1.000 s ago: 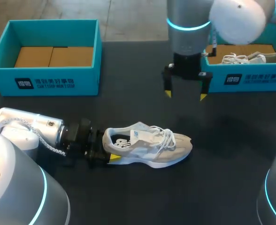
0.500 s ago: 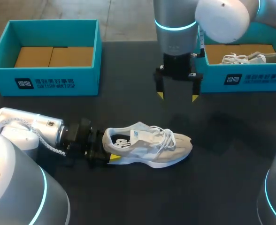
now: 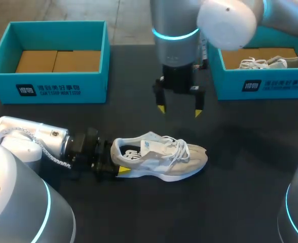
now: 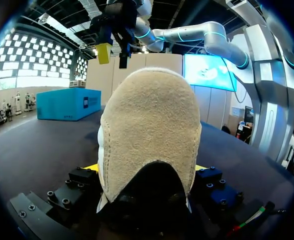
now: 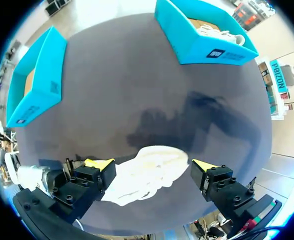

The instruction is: Take the shoe out of the shoebox, open the shoe tongue, remove and reinsert the insole, then place the shoe into the shoebox

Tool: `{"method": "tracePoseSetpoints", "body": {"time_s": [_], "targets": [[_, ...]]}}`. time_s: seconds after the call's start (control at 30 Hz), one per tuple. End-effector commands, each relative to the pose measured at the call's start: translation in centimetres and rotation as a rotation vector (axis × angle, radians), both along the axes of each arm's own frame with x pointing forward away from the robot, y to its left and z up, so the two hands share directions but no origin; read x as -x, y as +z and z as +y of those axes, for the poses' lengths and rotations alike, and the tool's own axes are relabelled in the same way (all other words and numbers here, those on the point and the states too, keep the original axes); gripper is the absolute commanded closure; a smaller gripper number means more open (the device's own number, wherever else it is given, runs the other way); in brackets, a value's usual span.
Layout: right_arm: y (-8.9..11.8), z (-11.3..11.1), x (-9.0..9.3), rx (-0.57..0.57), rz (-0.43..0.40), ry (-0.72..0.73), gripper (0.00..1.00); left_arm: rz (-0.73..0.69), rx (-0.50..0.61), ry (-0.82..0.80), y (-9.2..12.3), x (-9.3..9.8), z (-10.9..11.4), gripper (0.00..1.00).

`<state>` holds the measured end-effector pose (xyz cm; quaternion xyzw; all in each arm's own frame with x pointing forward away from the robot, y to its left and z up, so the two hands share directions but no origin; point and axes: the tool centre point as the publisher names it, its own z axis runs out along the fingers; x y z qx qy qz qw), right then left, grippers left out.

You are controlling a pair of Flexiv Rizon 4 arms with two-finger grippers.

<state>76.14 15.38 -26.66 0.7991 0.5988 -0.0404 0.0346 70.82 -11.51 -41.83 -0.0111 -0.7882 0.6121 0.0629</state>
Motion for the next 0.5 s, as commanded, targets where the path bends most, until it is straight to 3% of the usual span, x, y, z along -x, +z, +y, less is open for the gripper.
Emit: {"method": "tracePoseSetpoints", "body": {"time_s": [0.03, 0.17, 0.5], "targets": [[-0.6, 3.7, 1.2, 0.062, -0.012, 0.005, 0.0, 0.0, -0.001, 0.0, -0.3, 0.2, 0.1, 1.0], [-1.0, 5.7, 2.1, 0.091, 0.0, 0.021, 0.0, 0.0, -0.001, 0.0, -0.3, 0.2, 0.1, 1.0], [-1.7, 7.9, 3.8, 0.096, 0.0, 0.048, 0.0, 0.0, -0.001, 0.0, -0.3, 0.2, 0.1, 1.0]]}}
